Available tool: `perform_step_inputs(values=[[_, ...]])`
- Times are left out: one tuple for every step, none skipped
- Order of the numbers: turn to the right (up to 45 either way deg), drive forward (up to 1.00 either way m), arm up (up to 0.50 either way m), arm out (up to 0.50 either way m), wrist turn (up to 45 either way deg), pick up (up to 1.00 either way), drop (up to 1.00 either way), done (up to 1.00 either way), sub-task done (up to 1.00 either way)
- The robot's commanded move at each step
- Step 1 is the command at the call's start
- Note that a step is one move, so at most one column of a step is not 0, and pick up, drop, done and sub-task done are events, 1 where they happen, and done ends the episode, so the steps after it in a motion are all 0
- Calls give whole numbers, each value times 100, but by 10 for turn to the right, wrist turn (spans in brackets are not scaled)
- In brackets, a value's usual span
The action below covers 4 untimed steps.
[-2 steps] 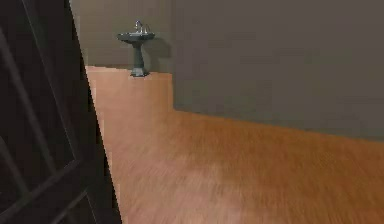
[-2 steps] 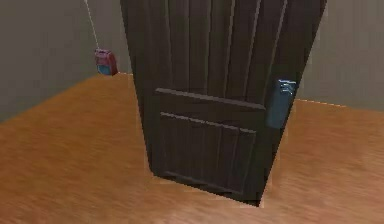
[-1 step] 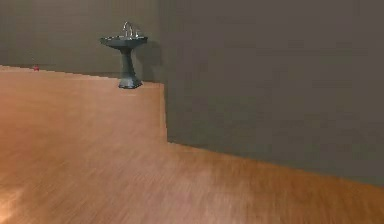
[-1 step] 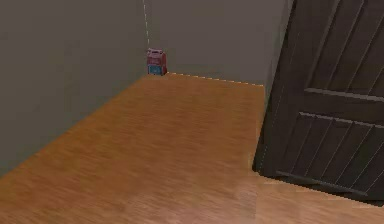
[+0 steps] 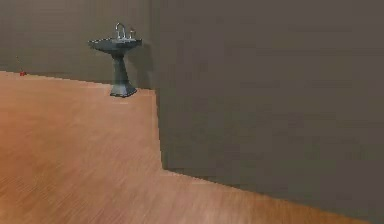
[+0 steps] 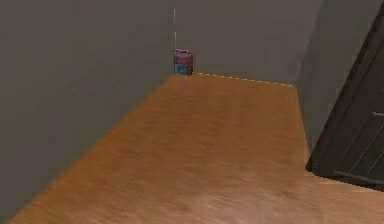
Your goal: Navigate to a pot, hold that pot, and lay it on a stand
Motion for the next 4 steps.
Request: perform_step_inputs(values=[[-450, 0, 0, 0, 0, 0, 0, 0, 0], [-120, 0, 0, 0, 0, 0, 0, 0, 0], [0, 100, 0, 0, 0, 0, 0, 0, 0], [0, 100, 0, 0, 0, 0, 0, 0, 0]])
